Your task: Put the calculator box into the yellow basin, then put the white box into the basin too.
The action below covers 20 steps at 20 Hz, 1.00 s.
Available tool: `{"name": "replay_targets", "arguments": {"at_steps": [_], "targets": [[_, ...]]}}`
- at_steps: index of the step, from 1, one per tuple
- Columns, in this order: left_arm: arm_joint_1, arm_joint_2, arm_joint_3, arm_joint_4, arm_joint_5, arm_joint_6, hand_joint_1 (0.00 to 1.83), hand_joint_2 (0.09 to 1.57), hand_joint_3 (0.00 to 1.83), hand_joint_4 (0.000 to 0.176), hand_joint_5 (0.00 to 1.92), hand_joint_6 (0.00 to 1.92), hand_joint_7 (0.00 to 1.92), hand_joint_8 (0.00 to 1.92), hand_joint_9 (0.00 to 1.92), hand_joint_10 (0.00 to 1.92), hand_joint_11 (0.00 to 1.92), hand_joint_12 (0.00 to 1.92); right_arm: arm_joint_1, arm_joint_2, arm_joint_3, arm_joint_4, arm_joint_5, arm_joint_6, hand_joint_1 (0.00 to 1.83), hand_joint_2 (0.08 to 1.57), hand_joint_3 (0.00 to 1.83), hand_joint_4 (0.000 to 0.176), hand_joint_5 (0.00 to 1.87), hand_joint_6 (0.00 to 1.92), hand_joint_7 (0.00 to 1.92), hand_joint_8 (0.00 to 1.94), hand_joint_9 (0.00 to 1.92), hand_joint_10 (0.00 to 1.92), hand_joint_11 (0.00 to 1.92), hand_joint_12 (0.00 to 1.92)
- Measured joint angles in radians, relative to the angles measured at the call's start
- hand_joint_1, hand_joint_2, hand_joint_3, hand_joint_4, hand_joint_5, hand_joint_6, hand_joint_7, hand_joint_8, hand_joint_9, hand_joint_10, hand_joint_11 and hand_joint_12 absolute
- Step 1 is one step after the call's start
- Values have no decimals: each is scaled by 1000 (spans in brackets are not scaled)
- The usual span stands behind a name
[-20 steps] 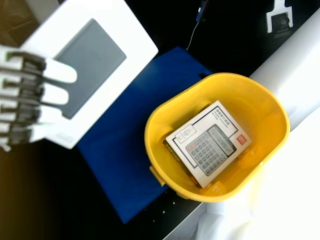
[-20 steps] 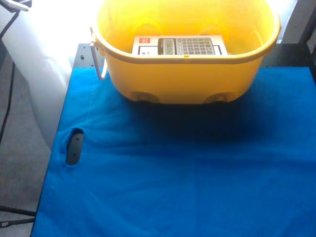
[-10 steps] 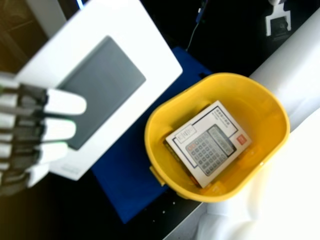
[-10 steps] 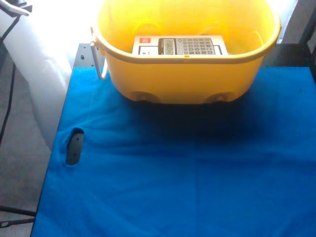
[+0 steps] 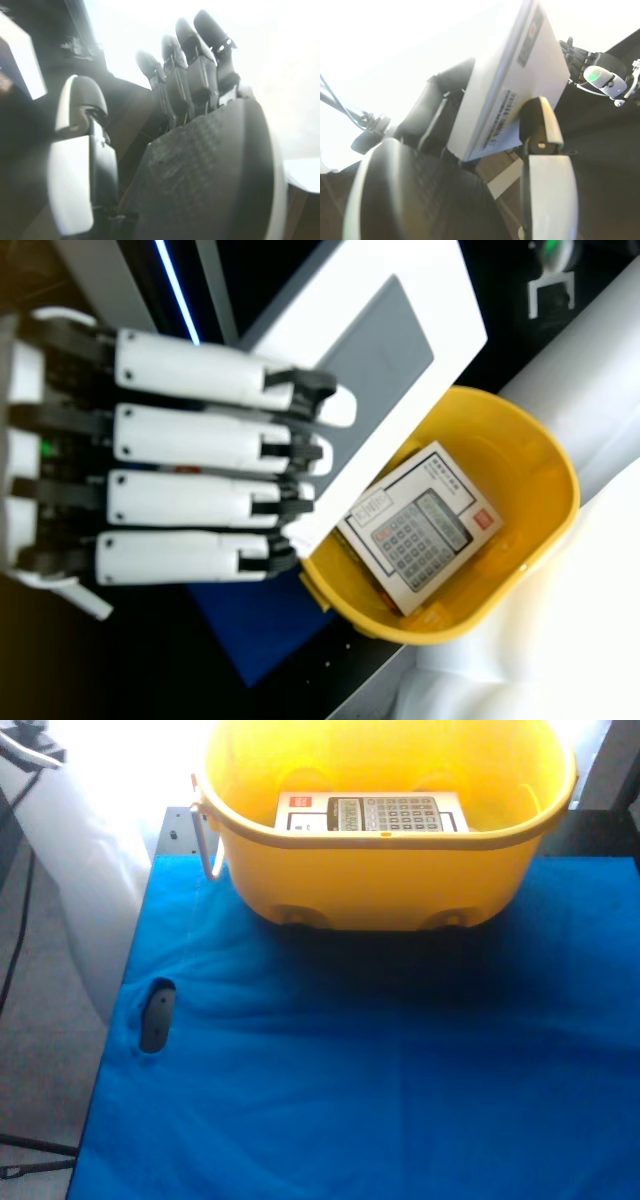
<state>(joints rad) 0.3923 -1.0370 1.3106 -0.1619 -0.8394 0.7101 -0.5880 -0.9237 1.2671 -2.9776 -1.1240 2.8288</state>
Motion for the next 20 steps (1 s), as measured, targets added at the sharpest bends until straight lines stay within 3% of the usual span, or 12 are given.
{"name": "replay_targets", "arguments": {"at_steps": [5,7,8,12,14,15,16,17,18,20], "targets": [[0,-27,3,21,14,0,751,1184,0,0,512,401,620,47,309,756,36,1450,18,-44,6,0,9,-10,1209,1136,1,18,937,1027,955,1088,907,1106,774,1550],[0,-27,5,10,13,-1,783,1163,0,0,535,368,624,53,330,784,71,1491,34,-66,11,0,0,-26,1213,1132,0,12,967,961,950,1113,906,1109,773,1555],[0,-27,5,12,14,-3,773,1155,0,0,523,356,588,41,273,812,38,1517,36,-83,12,0,-5,-26,1209,1136,1,18,938,1024,956,1086,907,1106,774,1550],[0,-33,11,26,15,-14,776,1140,0,0,559,355,590,54,239,845,0,1454,35,-107,20,0,10,-27,1211,1134,0,13,958,977,948,1114,907,1108,774,1554],[-1,-33,11,29,13,-19,791,1125,2,0,579,401,589,155,235,924,2,1446,36,-109,32,0,8,-31,1209,1136,1,18,937,1027,955,1088,907,1106,774,1550],[-3,-33,11,32,12,-23,790,1129,2,0,551,457,507,343,212,963,0,1455,36,-115,38,0,8,-31,1295,1236,0,0,799,1319,688,1327,682,1479,474,1569],[-6,-32,8,42,5,-26,772,1122,0,0,541,455,440,475,195,953,0,1473,37,-126,45,0,10,-32,1330,1222,0,0,853,1148,712,1354,660,1568,557,1586],[-10,-30,1,45,5,-26,815,1111,0,0,544,450,397,620,185,1059,0,1581,37,-134,48,0,9,-32,1311,1265,5,0,803,1342,576,1389,589,1590,546,1546],[-14,-28,-3,61,3,-28,819,1121,1,0,533,440,349,689,168,1080,0,1621,37,-146,55,0,10,-32,1313,1265,0,0,807,1366,595,1362,578,1578,491,1530],[-24,-16,-13,79,-1,-29,804,1123,0,0,551,397,347,610,202,977,0,1588,41,-163,65,0,25,-32,1330,1231,0,0,835,1294,684,1275,644,1525,519,1532]]}}
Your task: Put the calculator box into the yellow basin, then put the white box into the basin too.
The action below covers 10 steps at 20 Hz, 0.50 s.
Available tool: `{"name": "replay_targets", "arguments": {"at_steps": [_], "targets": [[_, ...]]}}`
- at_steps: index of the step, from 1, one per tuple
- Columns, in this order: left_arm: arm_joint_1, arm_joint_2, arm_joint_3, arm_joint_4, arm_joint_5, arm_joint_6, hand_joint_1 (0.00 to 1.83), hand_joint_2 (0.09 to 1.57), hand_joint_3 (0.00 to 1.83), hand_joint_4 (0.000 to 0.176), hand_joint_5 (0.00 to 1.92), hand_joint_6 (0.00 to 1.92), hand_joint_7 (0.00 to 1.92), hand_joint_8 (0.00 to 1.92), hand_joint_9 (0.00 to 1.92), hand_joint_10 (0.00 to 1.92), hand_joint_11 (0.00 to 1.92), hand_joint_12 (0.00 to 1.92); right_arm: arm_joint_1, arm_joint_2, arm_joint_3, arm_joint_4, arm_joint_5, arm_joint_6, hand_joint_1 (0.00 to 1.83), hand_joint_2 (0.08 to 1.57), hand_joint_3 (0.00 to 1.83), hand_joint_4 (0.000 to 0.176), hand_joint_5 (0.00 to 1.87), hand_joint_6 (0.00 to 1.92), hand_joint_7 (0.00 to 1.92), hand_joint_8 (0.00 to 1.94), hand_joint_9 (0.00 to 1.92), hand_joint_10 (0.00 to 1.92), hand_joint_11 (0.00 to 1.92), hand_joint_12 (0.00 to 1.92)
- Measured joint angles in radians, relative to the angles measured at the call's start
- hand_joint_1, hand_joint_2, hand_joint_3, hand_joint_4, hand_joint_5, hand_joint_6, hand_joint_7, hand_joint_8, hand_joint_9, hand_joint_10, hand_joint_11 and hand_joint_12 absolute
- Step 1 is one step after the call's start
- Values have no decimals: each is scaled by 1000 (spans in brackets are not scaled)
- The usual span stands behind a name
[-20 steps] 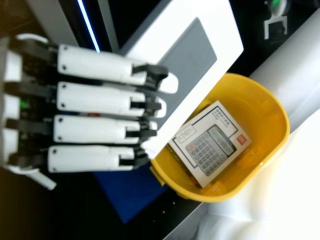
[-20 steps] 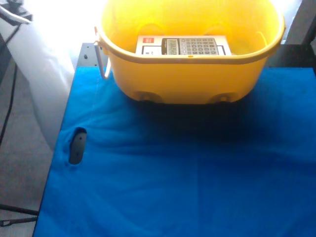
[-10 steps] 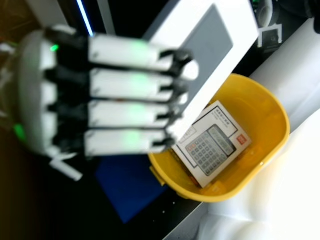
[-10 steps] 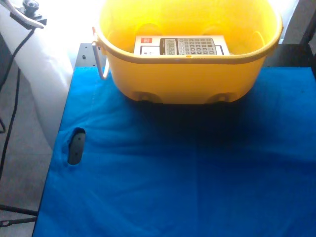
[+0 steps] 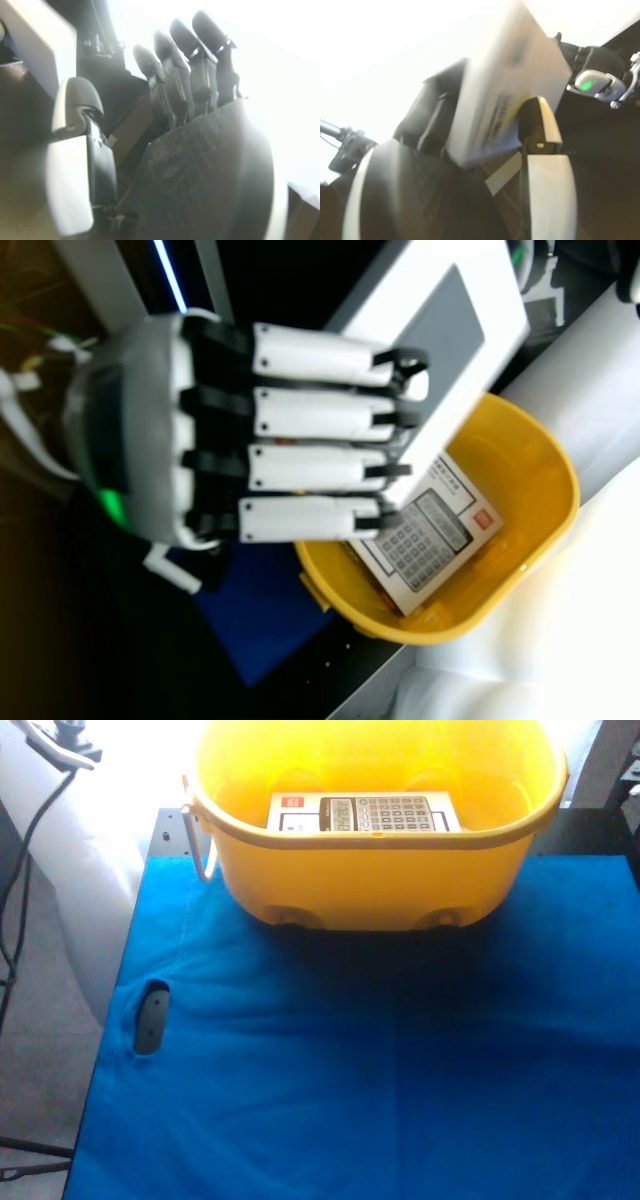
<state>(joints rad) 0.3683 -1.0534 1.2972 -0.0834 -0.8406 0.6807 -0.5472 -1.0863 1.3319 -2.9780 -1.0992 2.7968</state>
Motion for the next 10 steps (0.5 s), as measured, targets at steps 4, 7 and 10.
{"name": "replay_targets", "arguments": {"at_steps": [4,7,10], "targets": [[-11,18,-14,-6,-30,-2,810,1086,0,0,535,298,416,647,309,975,88,1540,20,-55,51,0,45,0,1474,1205,0,0,603,1284,745,1266,822,1300,685,1740],[-11,18,-16,13,-32,-17,773,1112,0,0,540,219,427,545,324,967,110,1521,21,-80,58,0,88,0,1382,1178,0,0,758,1324,840,1139,817,1310,685,1503],[-11,32,-27,10,-51,-18,789,1103,0,0,623,231,437,495,311,916,39,1566,32,-103,94,0,131,0,1355,1188,0,0,904,981,774,1354,724,1535,582,1873]]}}
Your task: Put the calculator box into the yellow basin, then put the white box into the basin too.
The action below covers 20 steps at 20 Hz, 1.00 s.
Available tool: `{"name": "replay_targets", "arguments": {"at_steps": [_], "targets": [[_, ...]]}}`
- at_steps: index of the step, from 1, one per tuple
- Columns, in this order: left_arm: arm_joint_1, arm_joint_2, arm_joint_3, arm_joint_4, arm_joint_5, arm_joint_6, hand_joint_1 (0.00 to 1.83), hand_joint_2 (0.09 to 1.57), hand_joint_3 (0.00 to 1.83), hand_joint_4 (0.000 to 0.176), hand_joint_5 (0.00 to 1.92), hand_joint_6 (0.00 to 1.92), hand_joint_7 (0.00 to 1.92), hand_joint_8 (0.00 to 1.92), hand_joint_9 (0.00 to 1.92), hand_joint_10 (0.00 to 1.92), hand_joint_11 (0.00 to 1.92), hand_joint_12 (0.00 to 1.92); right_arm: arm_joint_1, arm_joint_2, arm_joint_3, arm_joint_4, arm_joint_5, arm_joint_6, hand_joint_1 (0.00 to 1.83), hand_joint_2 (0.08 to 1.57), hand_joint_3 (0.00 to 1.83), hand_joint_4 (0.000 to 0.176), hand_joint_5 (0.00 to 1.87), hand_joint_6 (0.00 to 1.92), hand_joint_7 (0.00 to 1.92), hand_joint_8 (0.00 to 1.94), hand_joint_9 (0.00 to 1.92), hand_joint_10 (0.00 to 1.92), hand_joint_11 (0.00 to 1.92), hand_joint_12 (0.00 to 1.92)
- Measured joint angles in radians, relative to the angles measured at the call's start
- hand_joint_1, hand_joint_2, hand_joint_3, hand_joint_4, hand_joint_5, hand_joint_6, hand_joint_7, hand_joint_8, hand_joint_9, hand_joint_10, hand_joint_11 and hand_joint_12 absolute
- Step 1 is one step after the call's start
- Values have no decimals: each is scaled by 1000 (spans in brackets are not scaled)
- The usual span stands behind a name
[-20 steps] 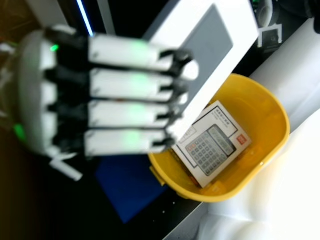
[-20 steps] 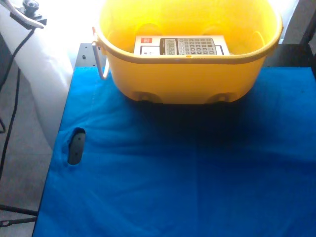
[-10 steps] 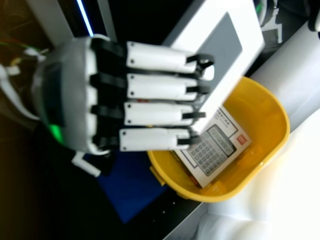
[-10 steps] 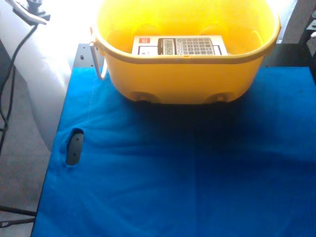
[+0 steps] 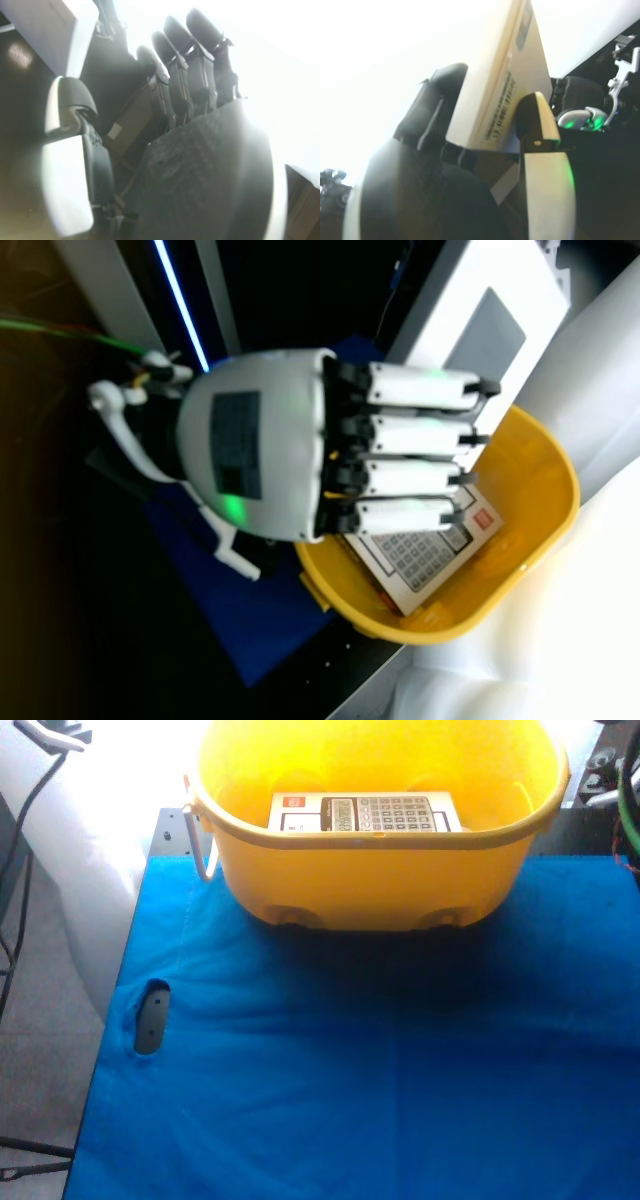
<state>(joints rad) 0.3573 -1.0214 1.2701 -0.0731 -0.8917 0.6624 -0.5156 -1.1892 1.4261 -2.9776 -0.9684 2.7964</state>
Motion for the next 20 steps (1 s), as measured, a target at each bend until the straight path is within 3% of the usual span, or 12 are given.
{"name": "replay_targets", "arguments": {"at_steps": [1,3,4,5,6,8,9,11,13,16,18,20], "targets": [[-2,3,0,1,-8,0,774,1112,0,0,602,204,441,434,307,876,30,1546,0,-6,8,0,15,0,1262,1190,1,0,931,839,778,1548,808,1779,730,1911],[-8,24,-14,-2,-10,0,760,1125,4,0,577,129,480,347,313,832,30,1494,0,-17,8,0,48,0,1239,1193,1,0,929,816,778,1601,890,1899,894,1921],[-14,39,-23,10,-10,1,767,1119,0,0,571,110,483,321,317,811,42,1472,0,-20,8,0,58,0,1240,1160,0,0,1046,844,748,1409,554,1582,379,1921],[-18,69,-45,14,-18,-1,794,1107,0,0,519,71,451,258,277,756,8,1462,0,-20,8,0,68,0,1216,1162,10,0,825,1179,926,1135,594,1171,147,1775],[-18,91,-59,22,-24,0,809,1068,0,0,475,37,436,186,264,677,1,1425,0,-19,8,0,70,-1,1315,1070,0,0,650,714,831,598,680,784,187,1580],[-21,143,-95,31,-40,0,873,1024,0,1,329,2,334,47,172,509,0,1239,0,-19,13,0,69,0,1217,955,0,0,327,106,346,43,217,263,16,1592],[-31,158,-106,42,-43,0,891,1027,0,2,279,0,284,13,171,414,0,1172,0,-18,13,0,71,0,1190,926,0,36,264,35,111,8,55,81,2,1400],[-48,178,-125,60,-66,0,978,1022,0,0,281,4,370,35,240,399,0,1206,0,-18,14,0,68,2,1134,837,0,119,111,1,3,0,26,30,0,1875],[-49,179,-125,73,-77,0,959,1016,0,0,310,11,376,22,260,376,0,1184,0,-16,14,0,67,2,1103,800,0,140,69,18,0,0,0,0,0,1598],[-49,179,-125,72,-70,0,914,1032,6,0,292,0,345,0,274,303,0,1193,0,-10,14,0,65,3,1086,794,0,120,83,6,0,0,0,0,0,1210],[-49,179,-125,71,-69,0,906,1026,1,0,299,4,355,4,262,308,0,1194,0,-1,7,0,66,3,1062,810,6,107,102,3,0,0,0,0,0,116],[-49,179,-126,69,-69,0,932,1009,0,0,329,12,356,12,259,310,0,1194,0,11,-11,0,53,3,1066,846,20,59,133,15,0,0,0,0,0,4]]}}
